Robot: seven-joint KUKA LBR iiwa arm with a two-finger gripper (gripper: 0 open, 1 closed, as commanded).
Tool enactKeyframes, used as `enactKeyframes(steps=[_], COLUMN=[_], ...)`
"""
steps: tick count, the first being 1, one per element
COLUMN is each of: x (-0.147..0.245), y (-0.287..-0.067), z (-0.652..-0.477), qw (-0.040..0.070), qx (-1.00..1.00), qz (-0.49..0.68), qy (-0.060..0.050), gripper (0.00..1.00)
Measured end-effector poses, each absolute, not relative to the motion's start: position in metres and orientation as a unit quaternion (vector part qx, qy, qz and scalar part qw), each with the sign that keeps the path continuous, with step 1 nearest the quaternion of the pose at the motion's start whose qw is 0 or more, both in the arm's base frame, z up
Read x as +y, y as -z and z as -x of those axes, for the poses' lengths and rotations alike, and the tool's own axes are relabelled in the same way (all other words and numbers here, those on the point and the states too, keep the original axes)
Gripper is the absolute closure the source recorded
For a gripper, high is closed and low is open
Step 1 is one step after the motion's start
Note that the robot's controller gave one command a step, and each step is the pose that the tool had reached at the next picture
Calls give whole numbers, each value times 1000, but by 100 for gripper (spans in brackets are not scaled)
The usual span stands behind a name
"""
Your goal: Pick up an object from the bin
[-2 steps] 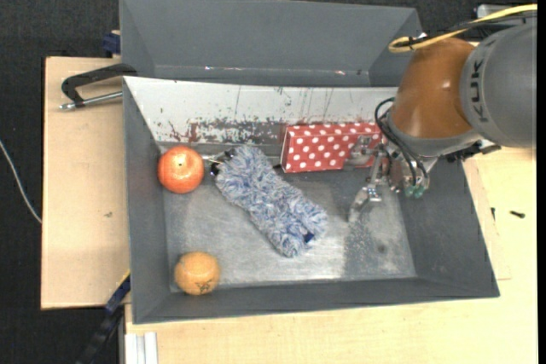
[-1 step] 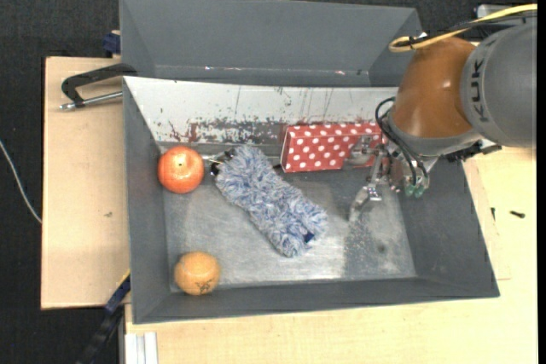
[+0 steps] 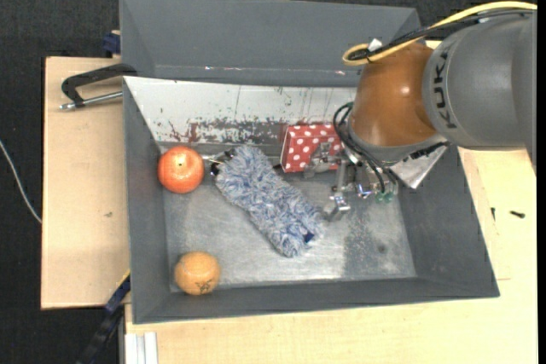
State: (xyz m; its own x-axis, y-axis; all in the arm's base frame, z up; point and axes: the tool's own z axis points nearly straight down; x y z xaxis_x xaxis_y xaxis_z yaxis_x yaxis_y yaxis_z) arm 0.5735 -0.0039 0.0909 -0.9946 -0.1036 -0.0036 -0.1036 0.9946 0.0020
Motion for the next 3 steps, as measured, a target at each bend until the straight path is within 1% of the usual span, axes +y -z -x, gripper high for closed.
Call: enactKeyframes(steps=[1, 2, 3], x=[4, 75, 75], y=[-73, -76, -76], z=[-570, -567, -567], qw=[4, 5, 5], qx=[995, 988, 988], qz=[102, 154, 154], qy=[-1, 0, 0], gripper=[0, 100, 100])
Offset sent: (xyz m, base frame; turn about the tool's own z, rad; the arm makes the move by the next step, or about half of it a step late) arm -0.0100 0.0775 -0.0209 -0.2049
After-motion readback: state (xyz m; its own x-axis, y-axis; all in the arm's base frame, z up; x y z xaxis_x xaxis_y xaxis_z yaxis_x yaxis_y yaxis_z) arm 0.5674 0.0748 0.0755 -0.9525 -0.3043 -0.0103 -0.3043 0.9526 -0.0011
